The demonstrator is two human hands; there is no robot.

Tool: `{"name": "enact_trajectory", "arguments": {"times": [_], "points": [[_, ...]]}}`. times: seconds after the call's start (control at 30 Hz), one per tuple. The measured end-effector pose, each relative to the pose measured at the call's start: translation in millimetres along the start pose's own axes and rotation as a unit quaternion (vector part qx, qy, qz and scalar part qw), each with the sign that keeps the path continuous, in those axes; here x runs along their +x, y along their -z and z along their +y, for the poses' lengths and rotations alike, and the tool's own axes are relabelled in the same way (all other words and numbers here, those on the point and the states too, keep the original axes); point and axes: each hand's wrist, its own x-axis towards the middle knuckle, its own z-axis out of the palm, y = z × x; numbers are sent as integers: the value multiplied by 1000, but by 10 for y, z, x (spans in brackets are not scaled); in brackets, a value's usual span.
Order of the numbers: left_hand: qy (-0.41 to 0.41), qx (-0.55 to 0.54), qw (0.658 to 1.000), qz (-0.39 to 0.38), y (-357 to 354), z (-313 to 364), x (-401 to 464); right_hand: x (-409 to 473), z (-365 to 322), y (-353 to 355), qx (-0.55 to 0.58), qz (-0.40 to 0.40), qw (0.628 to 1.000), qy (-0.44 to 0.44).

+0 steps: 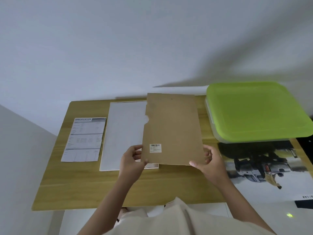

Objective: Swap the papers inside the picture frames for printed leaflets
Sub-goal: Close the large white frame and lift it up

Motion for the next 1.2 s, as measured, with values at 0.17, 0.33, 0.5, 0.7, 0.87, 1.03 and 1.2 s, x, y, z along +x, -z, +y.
{"name": "enact_trajectory", "arguments": {"times": [0.17,0.33,0.5,0.7,0.87,1.03,1.2], "points": [[6,-17,1000,15,509,-108,53,-25,-248,-416,20,-31,999,5],[43,-42,998,19,984,-325,86,-21,-408,-875,11,-65,998,12],[68,-56,996,20,1258,-494,160,-71,-497,-1184,2,-74,997,14],[84,-27,996,4,1320,-631,294,-93,-506,-1310,-30,-65,997,11],[85,24,996,-12,1334,-728,389,-68,-460,-1406,-55,-63,996,-2],[83,47,995,-18,1351,-773,458,-51,-433,-1485,-77,-66,995,-5],[77,72,994,-27,1326,-821,500,-39,-379,-1505,-85,-75,993,-13]]}}
